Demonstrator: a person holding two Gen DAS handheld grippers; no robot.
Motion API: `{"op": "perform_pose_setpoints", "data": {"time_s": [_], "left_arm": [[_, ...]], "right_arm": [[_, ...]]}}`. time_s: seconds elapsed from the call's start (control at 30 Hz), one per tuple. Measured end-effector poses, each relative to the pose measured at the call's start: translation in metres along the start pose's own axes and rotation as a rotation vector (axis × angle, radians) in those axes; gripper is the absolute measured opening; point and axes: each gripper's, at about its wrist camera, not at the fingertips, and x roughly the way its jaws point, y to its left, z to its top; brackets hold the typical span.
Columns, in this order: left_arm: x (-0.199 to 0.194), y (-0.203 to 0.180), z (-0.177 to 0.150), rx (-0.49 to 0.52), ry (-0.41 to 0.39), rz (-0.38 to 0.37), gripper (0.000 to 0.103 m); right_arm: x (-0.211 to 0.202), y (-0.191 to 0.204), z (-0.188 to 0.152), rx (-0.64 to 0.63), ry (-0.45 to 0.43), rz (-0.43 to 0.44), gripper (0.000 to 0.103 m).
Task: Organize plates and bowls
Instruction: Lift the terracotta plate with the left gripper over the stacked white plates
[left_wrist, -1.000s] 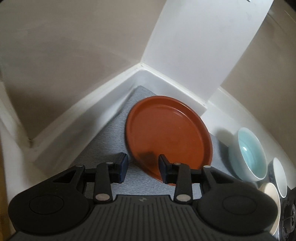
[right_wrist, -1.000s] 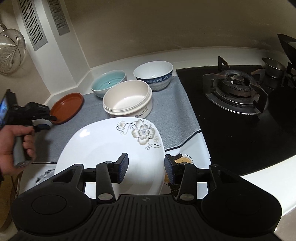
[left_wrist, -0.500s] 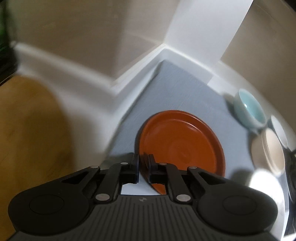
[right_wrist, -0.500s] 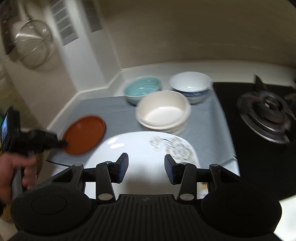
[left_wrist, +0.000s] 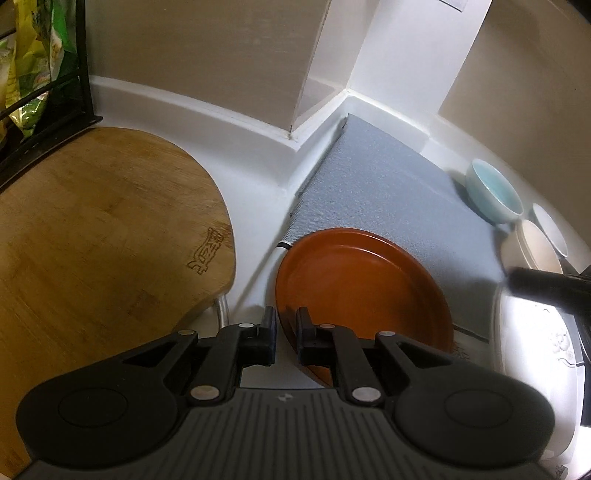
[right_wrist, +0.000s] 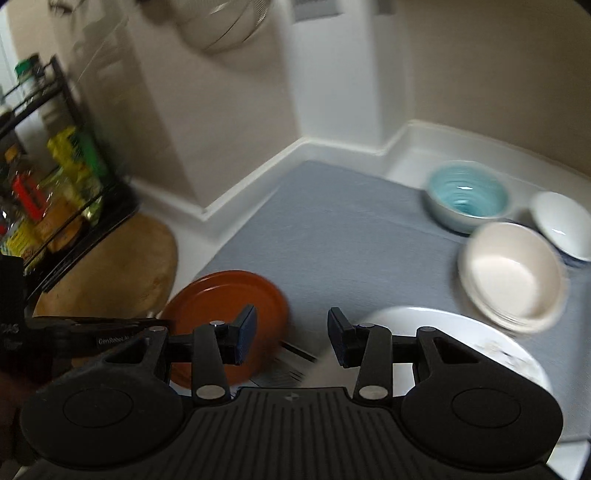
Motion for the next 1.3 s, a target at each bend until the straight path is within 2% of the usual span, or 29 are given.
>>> {"op": "perform_pose_setpoints", "data": {"time_s": [0.17, 0.37, 0.77, 1.07, 1.3], "left_arm": [[0.003, -0.006, 0.0, 0.029, 0.008, -0.006, 0.012], [0.008, -0.007, 0.0, 0.031, 0.01, -0.01, 0.013], [0.016, -0.005, 0.003, 0.023, 0.008, -0.014, 0.013], [0.016, -0.005, 0.002, 0.029, 0.005, -0.02, 0.013], [0.007, -0.004, 0.003, 0.034, -0.006, -0.018, 0.012]], "right_arm": [[0.039, 0.013, 0.004, 0.006, 0.086, -0.049, 0.044], [0.06, 0.009, -0.002, 0.013, 0.159, -0.112, 0.044], [0.078, 0.004, -0.001, -0.014, 0.199, -0.108, 0.04], [0.083, 0.005, -0.005, -0.036, 0.22, -0.073, 0.019], [0.074, 0.004, -0.008, -0.026, 0.188, -0.061, 0.011]]}}
